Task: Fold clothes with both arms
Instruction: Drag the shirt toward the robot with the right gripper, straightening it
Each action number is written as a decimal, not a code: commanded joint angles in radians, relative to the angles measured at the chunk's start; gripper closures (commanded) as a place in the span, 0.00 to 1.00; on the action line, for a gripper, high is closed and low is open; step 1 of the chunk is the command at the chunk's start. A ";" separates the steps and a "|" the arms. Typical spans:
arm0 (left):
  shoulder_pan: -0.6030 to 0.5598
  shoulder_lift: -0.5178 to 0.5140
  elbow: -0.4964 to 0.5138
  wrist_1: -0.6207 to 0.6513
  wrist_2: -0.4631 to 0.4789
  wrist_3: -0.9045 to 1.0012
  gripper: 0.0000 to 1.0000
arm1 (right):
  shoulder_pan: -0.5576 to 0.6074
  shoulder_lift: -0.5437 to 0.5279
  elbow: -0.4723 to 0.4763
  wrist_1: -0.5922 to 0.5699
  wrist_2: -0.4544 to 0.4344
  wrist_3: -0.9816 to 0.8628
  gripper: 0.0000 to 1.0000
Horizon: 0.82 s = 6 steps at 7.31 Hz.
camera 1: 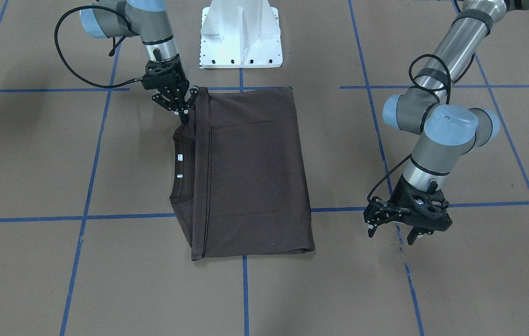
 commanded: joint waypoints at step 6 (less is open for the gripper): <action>0.001 0.003 0.001 0.000 0.000 -0.002 0.00 | -0.108 0.040 0.035 -0.036 -0.092 -0.302 0.00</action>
